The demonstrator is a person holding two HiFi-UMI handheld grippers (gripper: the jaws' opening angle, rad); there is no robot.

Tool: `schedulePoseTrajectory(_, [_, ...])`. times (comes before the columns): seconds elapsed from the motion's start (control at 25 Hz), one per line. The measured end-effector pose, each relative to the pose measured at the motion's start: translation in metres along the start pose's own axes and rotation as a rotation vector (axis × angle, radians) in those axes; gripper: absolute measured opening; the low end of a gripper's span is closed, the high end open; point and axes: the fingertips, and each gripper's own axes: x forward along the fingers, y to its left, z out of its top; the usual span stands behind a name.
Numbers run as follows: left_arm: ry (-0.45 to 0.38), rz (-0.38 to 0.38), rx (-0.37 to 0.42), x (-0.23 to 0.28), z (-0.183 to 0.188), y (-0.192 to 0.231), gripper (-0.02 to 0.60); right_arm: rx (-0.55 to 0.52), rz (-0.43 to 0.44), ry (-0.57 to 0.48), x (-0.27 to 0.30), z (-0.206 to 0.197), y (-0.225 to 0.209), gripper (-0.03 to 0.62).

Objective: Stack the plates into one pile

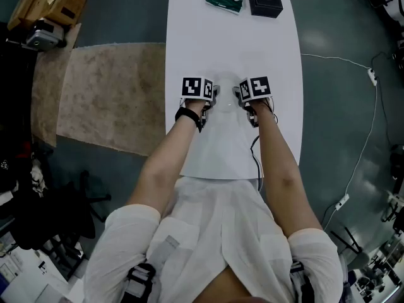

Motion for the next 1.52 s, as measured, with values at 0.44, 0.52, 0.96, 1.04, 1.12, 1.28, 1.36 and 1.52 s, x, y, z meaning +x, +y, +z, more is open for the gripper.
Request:
schedulePoseTrajectory(0.44, [-0.069,0.017,0.101,-0.024,0.01,0.002,0.218,-0.07,0.023,-0.151,-0.034,0.012,0.002,0.199])
schedulePoseTrajectory(0.52, [-0.101,0.016,0.133,-0.035,0.013,-0.002,0.218,-0.099,0.036,-0.215,-0.048,0.015,0.006,0.192])
schedulePoseTrajectory(0.96, [-0.419,-0.044,0.295,-0.134,0.032,-0.029,0.217,-0.329,0.107,-0.765,-0.182,0.029,0.047,0.155])
schedulePoseTrajectory(1.04, [-0.497,-0.056,0.328,-0.158,0.036,-0.038,0.216,-0.361,0.11,-0.852,-0.21,0.028,0.056,0.148])
schedulePoseTrajectory(1.12, [-0.587,-0.068,0.372,-0.184,0.04,-0.051,0.204,-0.396,0.103,-0.926,-0.236,0.025,0.062,0.138])
schedulePoseTrajectory(1.28, [-0.75,-0.08,0.496,-0.233,0.047,-0.076,0.179,-0.454,0.067,-1.051,-0.281,0.017,0.067,0.119])
schedulePoseTrajectory(1.36, [-0.828,-0.073,0.575,-0.257,0.047,-0.09,0.169,-0.485,0.039,-1.109,-0.304,0.013,0.068,0.117])
schedulePoseTrajectory(1.52, [-0.953,-0.024,0.691,-0.298,0.041,-0.106,0.125,-0.494,-0.03,-1.222,-0.35,0.0,0.058,0.091])
